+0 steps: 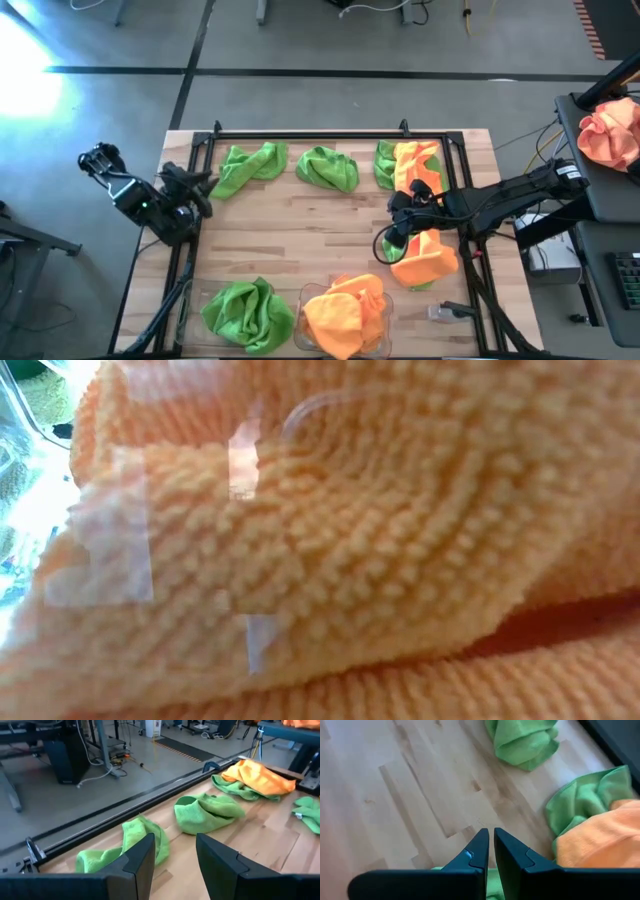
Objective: Sort microfiber towel by color & place in baskets
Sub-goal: Put the green towel into the left transparent bin
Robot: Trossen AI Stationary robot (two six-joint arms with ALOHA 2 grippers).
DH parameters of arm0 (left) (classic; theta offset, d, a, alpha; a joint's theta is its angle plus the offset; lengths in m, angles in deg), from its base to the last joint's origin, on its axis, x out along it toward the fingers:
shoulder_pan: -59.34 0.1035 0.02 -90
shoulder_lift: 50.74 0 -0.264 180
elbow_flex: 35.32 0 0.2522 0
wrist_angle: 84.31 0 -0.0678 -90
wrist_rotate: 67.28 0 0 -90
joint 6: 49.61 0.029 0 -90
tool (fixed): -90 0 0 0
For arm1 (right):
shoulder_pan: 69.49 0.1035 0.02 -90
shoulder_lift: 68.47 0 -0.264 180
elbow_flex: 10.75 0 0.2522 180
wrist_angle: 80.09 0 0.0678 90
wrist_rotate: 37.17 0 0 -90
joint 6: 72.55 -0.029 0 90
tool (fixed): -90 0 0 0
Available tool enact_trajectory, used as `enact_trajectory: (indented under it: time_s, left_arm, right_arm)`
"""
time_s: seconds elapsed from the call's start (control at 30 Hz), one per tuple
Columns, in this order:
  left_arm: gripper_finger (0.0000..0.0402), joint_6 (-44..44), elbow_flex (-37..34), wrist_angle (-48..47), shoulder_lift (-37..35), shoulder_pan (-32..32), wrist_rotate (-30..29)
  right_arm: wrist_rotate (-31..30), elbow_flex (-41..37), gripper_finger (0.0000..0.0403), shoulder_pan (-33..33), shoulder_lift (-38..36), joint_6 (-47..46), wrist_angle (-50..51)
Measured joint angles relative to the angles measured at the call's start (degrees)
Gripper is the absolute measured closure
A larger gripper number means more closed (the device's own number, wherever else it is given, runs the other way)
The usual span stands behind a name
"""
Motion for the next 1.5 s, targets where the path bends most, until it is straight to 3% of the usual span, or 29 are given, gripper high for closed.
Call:
enact_trajectory:
  time_s: [0.33, 0.57, 0.83, 1.0, 1.17, 1.33, 1.5]
  left_arm:
    - [0.0273, 12.5, -0.5, 11.9, -0.7, 0.0, 0.7]
    - [0.0274, 13.9, -7.5, 22.6, -7.1, 0.0, -1.4]
    - [0.0294, 42.6, -10.5, 43.5, -11.0, 1.5, -0.7]
    - [0.0301, 49.0, -9.5, 46.4, -11.7, 5.2, 5.2]
    - [0.0302, 63.1, -10.7, 59.6, -10.4, 11.8, 10.8]
    - [0.0302, 68.2, -10.6, 62.8, -8.1, 23.4, 19.1]
    - [0.0302, 70.1, -10.8, 62.5, -4.7, 38.1, 33.2]
  right_arm:
    - [-1.3, 0.0, 0.0381, 0.0, 0.0, 0.2, 0.7]
    - [-1.3, 0.0, 0.0381, 0.0, 0.0, 0.3, 0.7]
    - [-1.3, 0.0, 0.0381, 0.0, 0.0, 0.7, 0.8]
    - [-1.3, 0.0, 0.0381, 0.0, 0.0, 0.7, 0.9]
    - [-1.3, 0.0, 0.0381, 0.0, 0.0, 0.7, 0.9]
    - [-1.3, 0.0, 0.0381, 0.0, 0.0, 0.6, 0.9]
    - [-1.3, 0.0, 0.0381, 0.0, 0.0, 0.5, 0.9]
